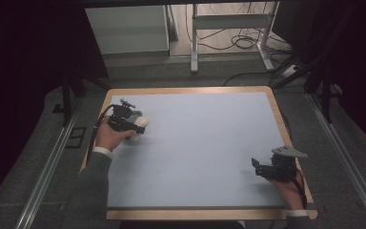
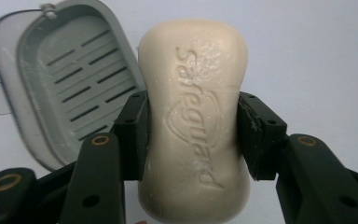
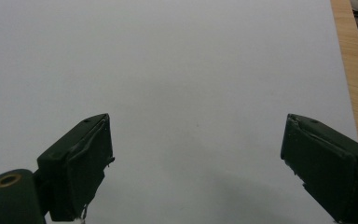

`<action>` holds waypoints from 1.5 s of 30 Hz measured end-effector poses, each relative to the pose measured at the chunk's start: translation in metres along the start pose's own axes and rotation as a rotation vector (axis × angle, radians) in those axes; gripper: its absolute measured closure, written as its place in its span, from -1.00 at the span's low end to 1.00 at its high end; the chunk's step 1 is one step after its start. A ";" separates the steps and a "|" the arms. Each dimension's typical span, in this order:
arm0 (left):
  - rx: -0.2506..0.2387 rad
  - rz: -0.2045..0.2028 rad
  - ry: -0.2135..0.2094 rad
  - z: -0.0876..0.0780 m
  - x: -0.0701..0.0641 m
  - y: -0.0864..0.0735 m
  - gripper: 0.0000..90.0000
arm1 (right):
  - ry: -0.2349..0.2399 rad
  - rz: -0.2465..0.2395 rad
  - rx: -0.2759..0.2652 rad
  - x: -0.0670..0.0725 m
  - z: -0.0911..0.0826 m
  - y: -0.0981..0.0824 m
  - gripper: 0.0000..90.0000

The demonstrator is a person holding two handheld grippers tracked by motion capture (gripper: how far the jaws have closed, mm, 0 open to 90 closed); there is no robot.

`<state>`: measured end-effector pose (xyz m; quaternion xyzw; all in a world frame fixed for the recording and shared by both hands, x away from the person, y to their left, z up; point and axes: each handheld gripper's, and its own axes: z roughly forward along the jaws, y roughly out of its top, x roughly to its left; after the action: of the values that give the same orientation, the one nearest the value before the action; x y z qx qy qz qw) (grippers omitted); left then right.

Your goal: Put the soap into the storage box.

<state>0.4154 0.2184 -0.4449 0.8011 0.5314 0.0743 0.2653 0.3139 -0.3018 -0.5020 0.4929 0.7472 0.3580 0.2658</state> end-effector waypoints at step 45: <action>-0.081 -0.201 0.012 0.023 0.041 0.010 -0.13 | -0.005 -0.001 0.003 -0.002 0.000 -0.001 -0.80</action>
<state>0.4500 0.2439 -0.4662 0.7320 0.6070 0.0735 0.3006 0.3142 -0.3039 -0.5026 0.4939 0.7471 0.3557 0.2672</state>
